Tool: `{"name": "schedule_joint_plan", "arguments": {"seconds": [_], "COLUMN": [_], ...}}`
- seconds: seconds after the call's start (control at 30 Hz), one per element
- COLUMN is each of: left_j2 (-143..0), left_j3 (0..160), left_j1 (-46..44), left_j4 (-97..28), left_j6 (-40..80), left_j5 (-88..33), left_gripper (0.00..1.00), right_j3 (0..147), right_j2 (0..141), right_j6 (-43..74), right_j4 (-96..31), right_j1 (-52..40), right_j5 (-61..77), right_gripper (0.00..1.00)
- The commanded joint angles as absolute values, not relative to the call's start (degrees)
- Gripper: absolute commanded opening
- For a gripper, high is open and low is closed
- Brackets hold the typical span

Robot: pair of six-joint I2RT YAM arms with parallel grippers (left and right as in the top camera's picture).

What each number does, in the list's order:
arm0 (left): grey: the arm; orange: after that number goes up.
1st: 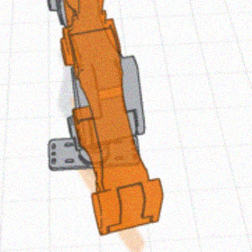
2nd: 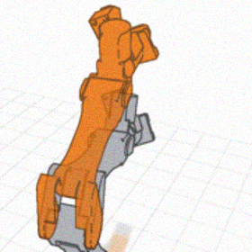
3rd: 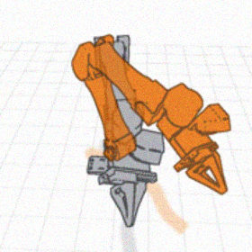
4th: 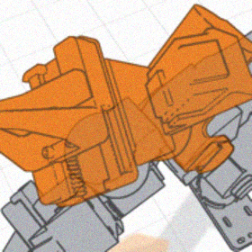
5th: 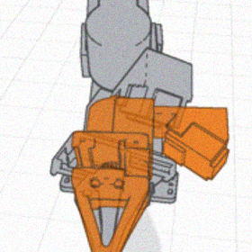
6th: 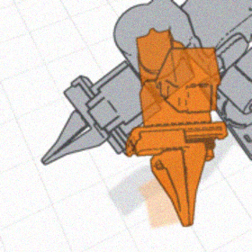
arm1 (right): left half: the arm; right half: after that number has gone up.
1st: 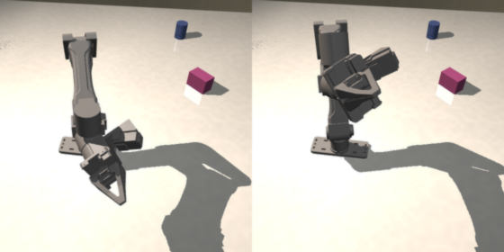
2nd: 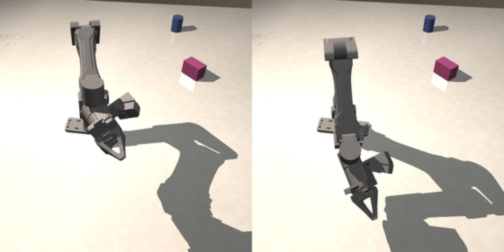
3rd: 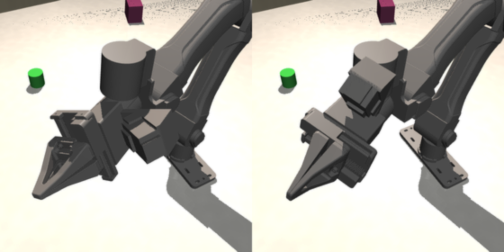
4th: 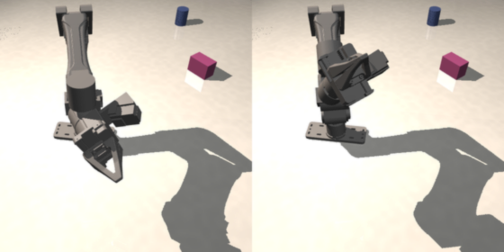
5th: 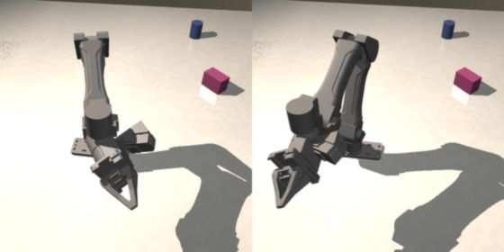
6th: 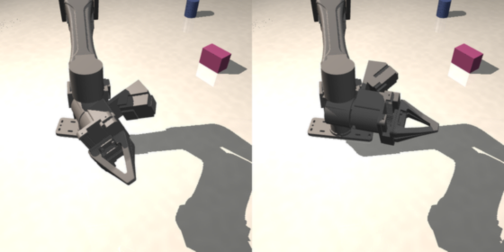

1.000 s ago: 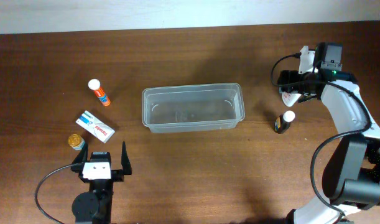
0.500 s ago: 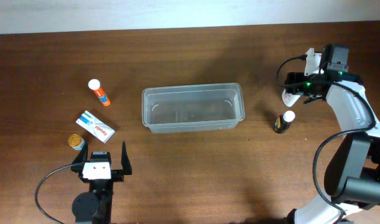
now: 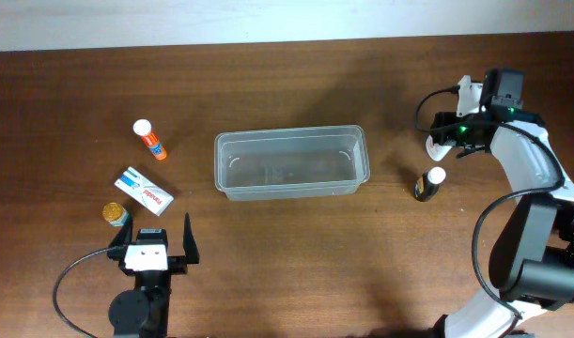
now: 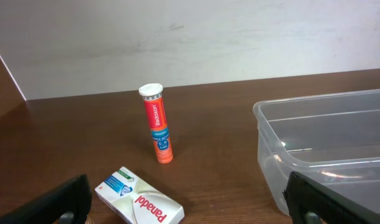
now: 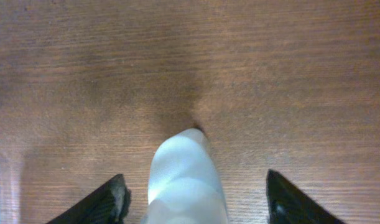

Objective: Pack container
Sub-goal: 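Lower the right gripper and close it on the white dropper bottle, then lift the dropper bottle and carry it over the container's right end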

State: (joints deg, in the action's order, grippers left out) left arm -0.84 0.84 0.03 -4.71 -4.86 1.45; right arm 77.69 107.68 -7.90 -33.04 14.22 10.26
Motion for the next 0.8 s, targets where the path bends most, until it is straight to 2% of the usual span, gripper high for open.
{"name": "schedule_joint_plan", "arguments": {"seconds": [0.0, 0.07, 0.23, 0.33, 0.43, 0.77], "left_j2": [-0.4, -0.4, -0.4, -0.4, -0.4, -0.4], "left_j3": [0.5, 0.5, 0.5, 0.5, 0.5, 0.5], "left_j1": [0.3, 0.3, 0.3, 0.3, 0.3, 0.3], "left_j4": [-4.8, -4.8, -4.8, -4.8, -4.8, -4.8], "left_j6": [-4.8, -4.8, -4.8, -4.8, -4.8, -4.8], "left_j5": [0.8, 0.8, 0.8, 0.8, 0.8, 0.8], "left_gripper": [1.00, 1.00, 1.00, 1.00, 1.00, 1.00], "right_j3": [78.5, 78.5, 78.6, 78.6, 78.8, 80.5], "right_j2": [108.5, 108.5, 108.5, 108.5, 108.4, 105.1], "right_j6": [-8.1, -8.1, -8.1, -8.1, -8.1, -7.9], "right_j4": [-32.7, -32.5, -32.3, -32.2, -32.4, -34.9], "right_j1": [14.5, 14.5, 14.5, 14.5, 14.5, 14.5], "right_j5": [11.8, 11.8, 11.8, 11.8, 11.9, 11.9], "right_gripper": [0.51, 0.39, 0.33, 0.24, 0.21, 0.20]}}
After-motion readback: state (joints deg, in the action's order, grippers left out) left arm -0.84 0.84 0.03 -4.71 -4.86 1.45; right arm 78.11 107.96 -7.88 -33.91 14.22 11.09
